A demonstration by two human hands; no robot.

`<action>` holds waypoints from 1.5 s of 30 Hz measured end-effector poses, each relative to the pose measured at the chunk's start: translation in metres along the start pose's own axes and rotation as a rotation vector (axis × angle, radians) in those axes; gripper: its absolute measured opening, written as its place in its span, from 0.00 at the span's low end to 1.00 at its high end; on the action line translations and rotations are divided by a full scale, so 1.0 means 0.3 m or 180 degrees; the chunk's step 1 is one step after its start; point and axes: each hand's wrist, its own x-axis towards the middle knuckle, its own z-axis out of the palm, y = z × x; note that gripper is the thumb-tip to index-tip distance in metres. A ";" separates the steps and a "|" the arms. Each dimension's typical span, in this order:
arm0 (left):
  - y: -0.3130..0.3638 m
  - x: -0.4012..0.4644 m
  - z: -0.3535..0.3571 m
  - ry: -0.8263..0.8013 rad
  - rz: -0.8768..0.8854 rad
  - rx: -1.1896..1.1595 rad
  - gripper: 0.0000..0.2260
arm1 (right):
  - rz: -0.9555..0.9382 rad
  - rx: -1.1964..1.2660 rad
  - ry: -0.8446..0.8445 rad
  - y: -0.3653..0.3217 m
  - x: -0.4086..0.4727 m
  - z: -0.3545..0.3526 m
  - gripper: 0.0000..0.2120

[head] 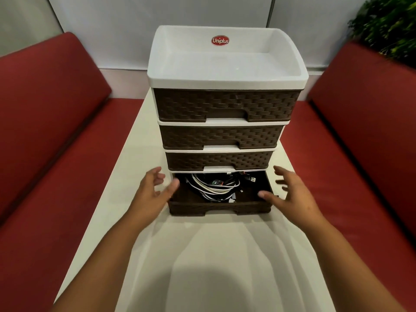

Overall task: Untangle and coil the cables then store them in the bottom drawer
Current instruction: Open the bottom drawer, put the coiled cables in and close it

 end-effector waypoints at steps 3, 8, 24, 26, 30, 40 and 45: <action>0.111 0.063 0.012 0.0400 0.0168 -0.0299 0.38 | -0.1184 -0.0628 0.0663 -0.062 0.045 0.035 0.13; 0.183 0.135 0.076 0.0499 0.0510 -0.0192 0.40 | -0.1564 -0.1045 0.0593 -0.108 0.087 0.150 0.11; 0.140 0.158 0.089 0.0543 0.0668 -0.0024 0.38 | -0.0656 -0.1568 0.0411 -0.110 0.117 0.203 0.11; 0.120 0.154 0.065 0.0337 0.0505 -0.0110 0.41 | -0.0497 -0.1134 0.0678 -0.109 0.105 0.186 0.08; -0.006 0.137 -0.031 -0.0569 0.0080 0.0063 0.55 | -0.0323 0.0166 0.0658 -0.025 0.049 0.105 0.31; -0.092 0.150 -0.007 -0.1398 0.0432 0.0663 0.65 | 0.0142 0.0649 -0.1244 0.157 0.115 0.064 0.72; -0.113 0.167 0.005 -0.1260 0.0558 0.0453 0.58 | -0.0264 0.0926 -0.1292 0.142 0.138 0.064 0.58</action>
